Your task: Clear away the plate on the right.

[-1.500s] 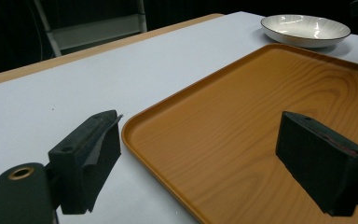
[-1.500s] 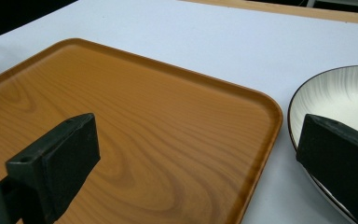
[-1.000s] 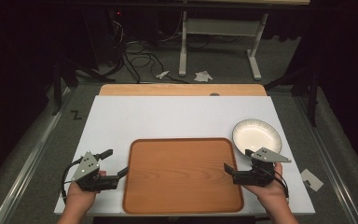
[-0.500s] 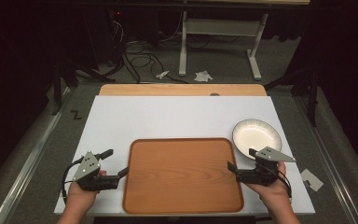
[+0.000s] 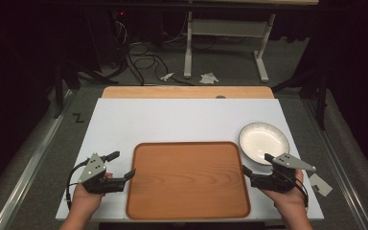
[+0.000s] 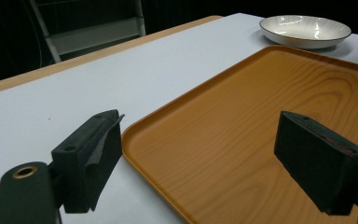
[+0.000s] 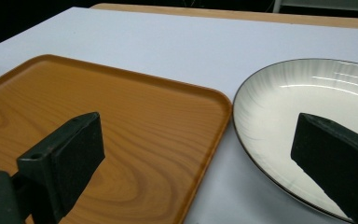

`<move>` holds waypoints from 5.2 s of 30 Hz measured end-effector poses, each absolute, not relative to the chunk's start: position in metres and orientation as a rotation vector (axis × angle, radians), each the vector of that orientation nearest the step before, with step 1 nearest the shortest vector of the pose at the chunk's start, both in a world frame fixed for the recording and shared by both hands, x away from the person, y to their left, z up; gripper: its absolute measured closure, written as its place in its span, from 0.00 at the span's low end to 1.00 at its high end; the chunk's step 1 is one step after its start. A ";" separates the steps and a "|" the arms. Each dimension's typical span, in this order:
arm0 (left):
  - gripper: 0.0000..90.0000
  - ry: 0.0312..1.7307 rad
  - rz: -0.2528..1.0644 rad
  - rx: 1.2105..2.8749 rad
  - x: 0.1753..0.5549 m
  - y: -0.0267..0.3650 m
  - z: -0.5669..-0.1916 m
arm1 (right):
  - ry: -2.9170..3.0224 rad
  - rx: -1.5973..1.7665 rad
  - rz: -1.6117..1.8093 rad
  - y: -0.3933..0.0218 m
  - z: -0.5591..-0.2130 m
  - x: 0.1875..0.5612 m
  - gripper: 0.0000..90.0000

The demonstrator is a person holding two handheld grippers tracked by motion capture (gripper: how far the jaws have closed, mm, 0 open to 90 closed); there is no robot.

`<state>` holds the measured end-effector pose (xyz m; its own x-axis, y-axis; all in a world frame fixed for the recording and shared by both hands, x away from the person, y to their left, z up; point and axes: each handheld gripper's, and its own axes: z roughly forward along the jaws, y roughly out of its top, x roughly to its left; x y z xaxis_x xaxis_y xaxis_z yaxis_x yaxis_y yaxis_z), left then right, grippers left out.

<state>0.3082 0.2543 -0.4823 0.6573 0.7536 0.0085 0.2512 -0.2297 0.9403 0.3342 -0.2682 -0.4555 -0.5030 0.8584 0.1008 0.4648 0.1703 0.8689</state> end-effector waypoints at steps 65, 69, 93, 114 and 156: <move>0.18 0.789 0.567 1.789 0.308 0.253 -0.481 | 1.883 1.564 1.121 -0.331 -0.456 0.379 0.01; 0.18 0.787 0.567 1.788 0.308 0.254 -0.481 | 1.878 1.568 1.118 -0.326 -0.455 0.387 0.01; 0.18 0.772 0.559 1.815 0.309 0.249 -0.483 | 1.756 1.831 1.329 -0.346 -0.472 0.379 0.11; 0.18 0.771 0.561 1.808 0.309 0.249 -0.482 | 1.649 2.103 1.430 -0.370 -0.489 0.375 0.19; 0.18 0.763 0.556 1.829 0.305 0.250 -0.484 | 1.612 2.274 1.433 -0.383 -0.510 0.386 0.57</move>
